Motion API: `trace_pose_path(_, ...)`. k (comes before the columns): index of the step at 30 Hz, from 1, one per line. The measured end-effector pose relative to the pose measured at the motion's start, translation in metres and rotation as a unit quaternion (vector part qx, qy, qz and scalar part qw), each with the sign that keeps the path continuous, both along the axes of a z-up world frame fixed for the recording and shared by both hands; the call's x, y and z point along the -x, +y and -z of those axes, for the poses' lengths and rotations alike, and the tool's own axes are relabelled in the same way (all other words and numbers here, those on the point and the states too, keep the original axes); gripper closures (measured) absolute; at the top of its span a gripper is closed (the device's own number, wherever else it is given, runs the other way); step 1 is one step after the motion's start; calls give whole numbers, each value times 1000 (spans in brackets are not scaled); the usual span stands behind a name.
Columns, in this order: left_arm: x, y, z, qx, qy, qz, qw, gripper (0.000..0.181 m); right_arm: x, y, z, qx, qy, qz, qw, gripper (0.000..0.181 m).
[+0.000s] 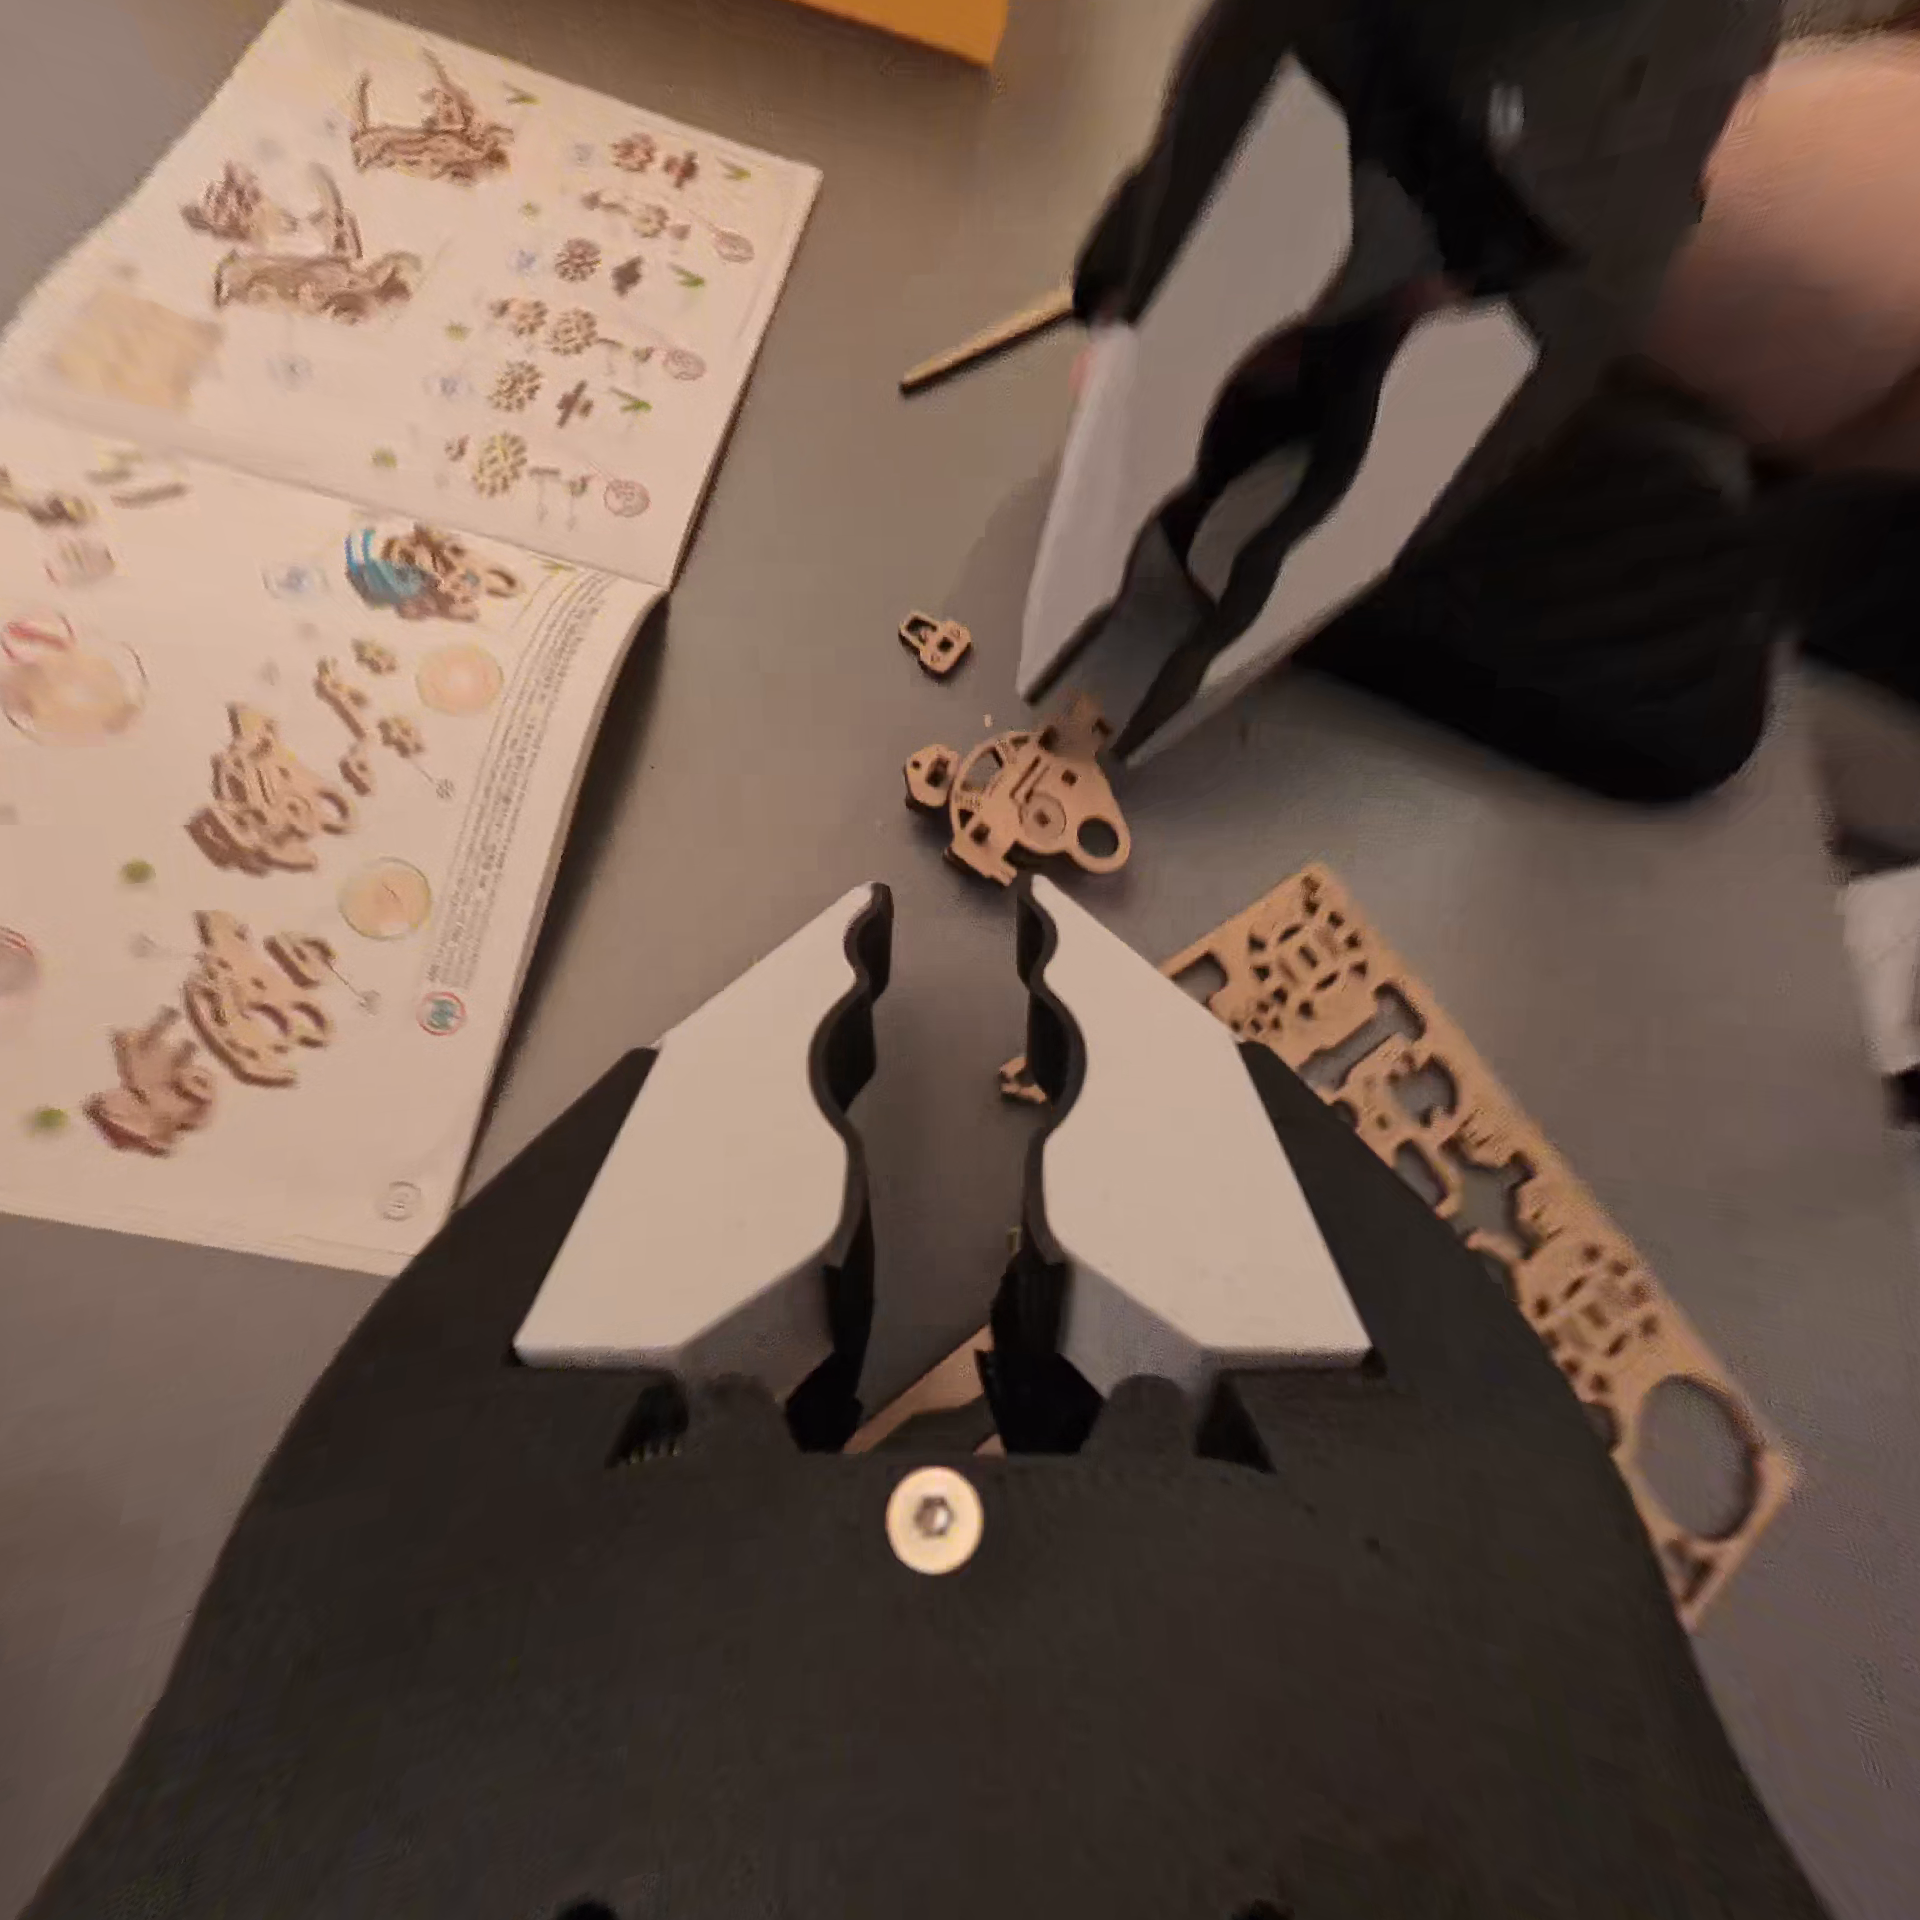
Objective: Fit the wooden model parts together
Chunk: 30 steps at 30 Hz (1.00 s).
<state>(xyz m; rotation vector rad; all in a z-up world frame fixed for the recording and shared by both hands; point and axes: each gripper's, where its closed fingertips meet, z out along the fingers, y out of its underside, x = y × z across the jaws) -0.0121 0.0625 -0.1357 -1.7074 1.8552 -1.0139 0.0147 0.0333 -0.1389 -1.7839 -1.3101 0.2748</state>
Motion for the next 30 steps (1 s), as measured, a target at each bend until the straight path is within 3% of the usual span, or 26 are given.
trace_pose_path(2,2,-1,5,-38,7,19,999,157,2,2,-1,10,12,3,1000,161)
trace_pose_path(7,-5,-9,10,3,8,24,1000,162,-6,8,4,56,21,35,998,158)
trace_pose_path(12,-7,-20,12,44,13,41,998,163,-8,5,10,79,14,28,996,171)
trace_pose_path(17,-7,-19,20,25,28,39,999,177,-8,5,11,62,0,24,998,171)
trace_pose_path(25,-2,-11,18,36,25,23,999,166,-2,2,-2,4,5,-2,1000,172)
trace_pose_path(30,2,0,9,38,17,7,999,162,-10,4,11,23,-37,17,999,170)
